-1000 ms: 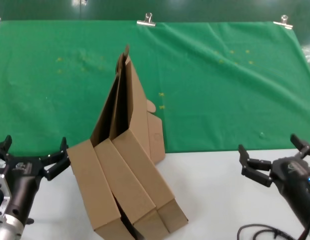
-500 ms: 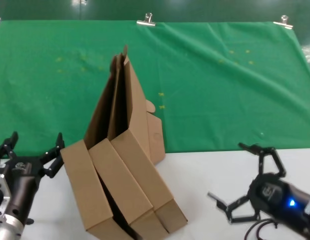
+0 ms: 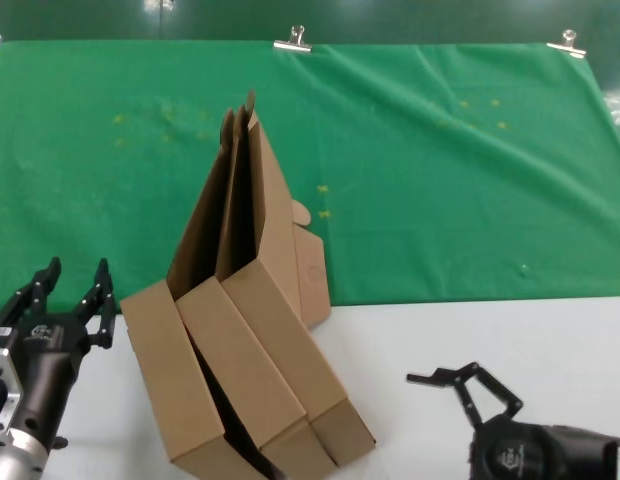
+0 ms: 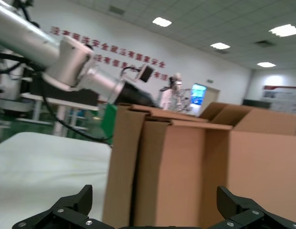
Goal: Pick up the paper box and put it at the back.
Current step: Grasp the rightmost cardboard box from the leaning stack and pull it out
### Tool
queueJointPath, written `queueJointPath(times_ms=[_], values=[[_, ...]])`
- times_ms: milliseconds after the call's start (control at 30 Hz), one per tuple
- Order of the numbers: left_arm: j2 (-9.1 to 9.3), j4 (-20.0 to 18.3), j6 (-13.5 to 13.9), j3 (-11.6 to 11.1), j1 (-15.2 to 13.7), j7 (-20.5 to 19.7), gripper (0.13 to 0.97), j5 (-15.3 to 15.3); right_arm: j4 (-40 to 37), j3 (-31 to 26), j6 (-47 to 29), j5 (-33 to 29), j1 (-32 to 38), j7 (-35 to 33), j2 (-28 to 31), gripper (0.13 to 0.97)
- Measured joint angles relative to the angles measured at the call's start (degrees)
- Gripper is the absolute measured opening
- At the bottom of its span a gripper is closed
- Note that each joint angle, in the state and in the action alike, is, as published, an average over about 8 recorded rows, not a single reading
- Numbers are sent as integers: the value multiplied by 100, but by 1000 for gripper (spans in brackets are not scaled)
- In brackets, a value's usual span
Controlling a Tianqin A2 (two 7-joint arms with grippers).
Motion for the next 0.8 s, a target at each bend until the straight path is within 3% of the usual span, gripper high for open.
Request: queueJointPath(times_ms=[167,333,500,800], values=[[0,0,0,0,0,0,345,0,-923,-577,-341,-49,586,-175,-255,892],[0,0,0,0,0,0,330,0,-1729,-865,-442,-191,1081,-285,-561,822],[0,0,0,0,0,0,256,0,-2302,-808,-470,-539,1379,-369,-819,808],[0,0,0,0,0,0,185,0,-2700,-495,-480,-1142,1543,-456,-987,632]])
